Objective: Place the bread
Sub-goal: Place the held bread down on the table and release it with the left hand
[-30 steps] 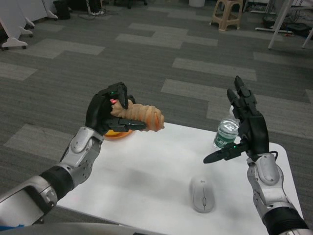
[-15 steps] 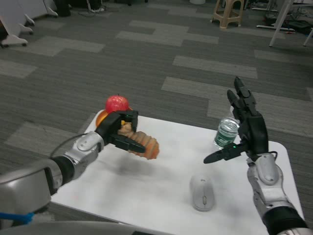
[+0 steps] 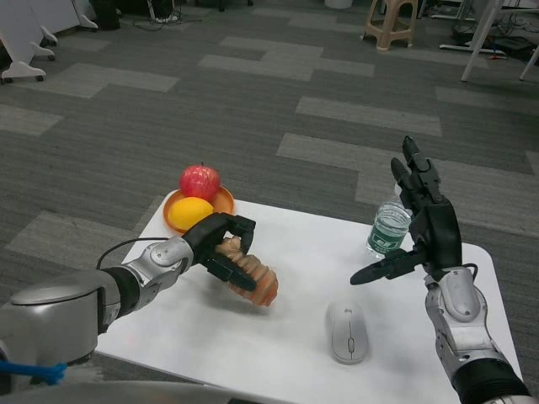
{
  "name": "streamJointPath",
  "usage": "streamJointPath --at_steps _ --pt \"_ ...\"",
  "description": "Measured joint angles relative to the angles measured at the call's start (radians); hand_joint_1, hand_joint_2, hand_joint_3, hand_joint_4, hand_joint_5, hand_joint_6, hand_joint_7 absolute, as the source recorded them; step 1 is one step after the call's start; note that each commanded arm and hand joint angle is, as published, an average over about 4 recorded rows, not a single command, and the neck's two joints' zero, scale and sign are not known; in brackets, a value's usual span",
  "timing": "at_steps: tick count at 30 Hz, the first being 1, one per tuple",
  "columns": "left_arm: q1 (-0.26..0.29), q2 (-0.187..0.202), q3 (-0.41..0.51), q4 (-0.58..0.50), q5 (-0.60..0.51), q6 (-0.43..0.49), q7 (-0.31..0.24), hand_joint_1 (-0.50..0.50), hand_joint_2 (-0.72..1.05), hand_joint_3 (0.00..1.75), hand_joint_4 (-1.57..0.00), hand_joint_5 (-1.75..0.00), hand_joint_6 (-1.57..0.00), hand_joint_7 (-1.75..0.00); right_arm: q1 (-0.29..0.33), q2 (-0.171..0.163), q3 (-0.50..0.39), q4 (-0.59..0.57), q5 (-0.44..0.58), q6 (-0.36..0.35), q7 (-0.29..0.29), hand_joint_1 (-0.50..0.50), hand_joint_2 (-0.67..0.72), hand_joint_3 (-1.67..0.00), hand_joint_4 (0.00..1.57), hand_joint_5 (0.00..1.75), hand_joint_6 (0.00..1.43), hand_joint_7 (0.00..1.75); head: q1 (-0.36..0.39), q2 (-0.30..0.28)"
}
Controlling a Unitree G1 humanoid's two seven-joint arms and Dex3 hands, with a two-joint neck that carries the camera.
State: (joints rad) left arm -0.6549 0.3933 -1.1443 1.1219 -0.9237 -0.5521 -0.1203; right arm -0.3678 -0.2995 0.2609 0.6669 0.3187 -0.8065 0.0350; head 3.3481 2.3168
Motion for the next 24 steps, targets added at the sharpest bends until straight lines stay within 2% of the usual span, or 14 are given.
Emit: streamJointPath --at_steps 5,7,11,13,14,17,20,24 --pt "-0.008 -0.003 -0.029 0.003 0.007 0.032 0.000 0.21 1.05 0.09 -1.23 -1.75 -1.06 -1.61 0.000 -0.001 0.000 0.000 0.000 0.000 0.000 -0.38 0.22 0.00 0.00 0.10 0.00 0.00 -0.001 -0.003" --pt "-0.011 -0.003 -0.039 0.003 0.009 0.052 0.001 0.22 1.05 0.09 -1.05 -1.75 -0.98 -1.61 0.001 -0.001 0.000 0.000 0.000 0.000 0.000 -0.38 0.20 0.00 0.00 0.10 0.00 0.00 -0.002 -0.003" --pt "-0.017 -0.012 -0.052 0.007 0.011 0.091 0.000 0.26 1.05 0.09 -0.39 -1.72 -0.57 -1.52 0.005 -0.001 0.001 0.000 0.000 0.000 0.000 -0.38 0.17 0.00 0.00 0.10 0.00 0.00 -0.001 -0.003" --pt "-0.021 -0.017 -0.053 0.009 0.010 0.098 0.000 0.27 1.05 0.09 -0.22 -1.57 -0.45 -1.45 0.007 -0.001 0.001 0.000 0.000 0.000 0.000 -0.38 0.20 0.00 0.00 0.10 0.00 0.00 -0.001 -0.003" --pt "-0.022 -0.019 -0.053 0.010 0.008 0.101 0.000 0.28 1.05 0.09 -0.14 -1.44 -0.39 -1.40 0.008 -0.001 0.001 0.000 0.000 0.000 0.000 -0.38 0.22 0.00 0.00 0.10 0.00 0.00 -0.001 -0.004" --pt "-0.029 -0.024 -0.061 0.013 -0.025 0.115 0.000 0.29 1.05 0.13 -0.04 -1.00 -0.27 -1.24 0.009 -0.002 0.001 0.000 0.000 0.000 0.000 -0.38 0.22 0.00 0.00 0.10 0.00 0.00 0.000 -0.006" --pt "-0.039 -0.027 -0.071 0.015 -0.065 0.118 0.000 0.30 1.05 0.09 0.00 -0.62 -0.14 -1.05 0.010 -0.002 0.001 0.000 0.000 0.000 0.000 -0.38 0.22 0.00 0.00 0.10 0.00 0.00 0.001 -0.008" --pt "-0.044 -0.028 -0.074 0.015 -0.083 0.116 0.000 0.30 1.05 0.09 0.00 -0.38 -0.06 -0.77 0.010 -0.002 0.001 0.001 0.000 0.000 0.000 -0.38 0.22 0.00 0.00 0.10 0.00 0.00 0.000 -0.011"
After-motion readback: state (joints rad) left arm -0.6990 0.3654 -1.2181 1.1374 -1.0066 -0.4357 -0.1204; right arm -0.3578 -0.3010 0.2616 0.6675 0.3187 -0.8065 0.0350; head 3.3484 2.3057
